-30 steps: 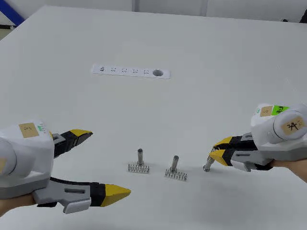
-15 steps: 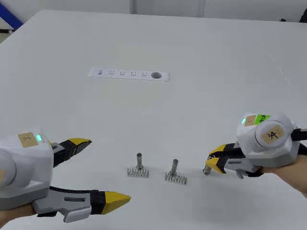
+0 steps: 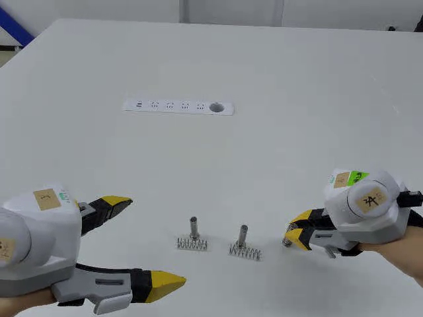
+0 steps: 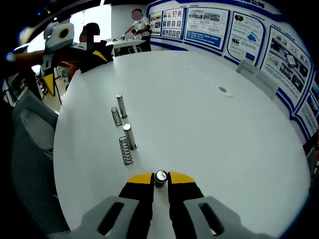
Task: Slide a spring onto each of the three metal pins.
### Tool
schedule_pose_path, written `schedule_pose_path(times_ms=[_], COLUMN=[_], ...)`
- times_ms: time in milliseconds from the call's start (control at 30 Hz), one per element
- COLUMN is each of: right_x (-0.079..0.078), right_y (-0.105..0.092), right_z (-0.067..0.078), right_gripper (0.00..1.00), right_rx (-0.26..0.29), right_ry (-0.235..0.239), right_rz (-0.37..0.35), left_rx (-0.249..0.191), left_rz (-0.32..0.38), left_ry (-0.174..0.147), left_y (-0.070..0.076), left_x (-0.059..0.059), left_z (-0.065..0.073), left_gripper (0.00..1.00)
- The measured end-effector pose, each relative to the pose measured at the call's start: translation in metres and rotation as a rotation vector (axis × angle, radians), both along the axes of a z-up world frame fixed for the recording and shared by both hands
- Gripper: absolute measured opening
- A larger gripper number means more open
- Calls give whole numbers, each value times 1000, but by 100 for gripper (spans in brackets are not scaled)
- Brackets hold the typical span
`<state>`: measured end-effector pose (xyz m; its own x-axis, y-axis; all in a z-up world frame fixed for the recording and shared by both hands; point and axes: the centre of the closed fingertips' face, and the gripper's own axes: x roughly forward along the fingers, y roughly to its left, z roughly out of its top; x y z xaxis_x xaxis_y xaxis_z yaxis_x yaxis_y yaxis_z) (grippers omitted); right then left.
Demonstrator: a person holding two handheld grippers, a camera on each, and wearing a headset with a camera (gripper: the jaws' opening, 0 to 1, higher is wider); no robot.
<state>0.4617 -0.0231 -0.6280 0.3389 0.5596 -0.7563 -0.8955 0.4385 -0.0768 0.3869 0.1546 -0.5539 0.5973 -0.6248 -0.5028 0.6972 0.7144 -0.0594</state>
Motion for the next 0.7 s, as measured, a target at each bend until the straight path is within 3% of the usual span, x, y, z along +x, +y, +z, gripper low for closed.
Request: schedule_pose_path(times_ms=[200, 433, 500, 600, 700], right_x=[1, 1, 0, -8, -19], right_y=[-5, -5, 2, 12, 25], right_z=[5, 33, 48, 57, 56], right_gripper=[17, 18, 18, 18, 19], right_rx=[-12, 59, 126, 151, 148], right_ry=[-16, -53, -70, -83, -82], right_rz=[-19, -57, -76, -40, 27], left_rx=[-8, 2, 3, -5, 4], left_rz=[2, 2, 4, 8, 4], left_ry=[-10, -13, -17, -21, -20], left_y=[-1, 3, 4, 4, 4], left_x=[-1, -4, -5, -5, -5], left_z=[4, 4, 5, 6, 6], left_gripper=[92, 92, 92, 92, 91])
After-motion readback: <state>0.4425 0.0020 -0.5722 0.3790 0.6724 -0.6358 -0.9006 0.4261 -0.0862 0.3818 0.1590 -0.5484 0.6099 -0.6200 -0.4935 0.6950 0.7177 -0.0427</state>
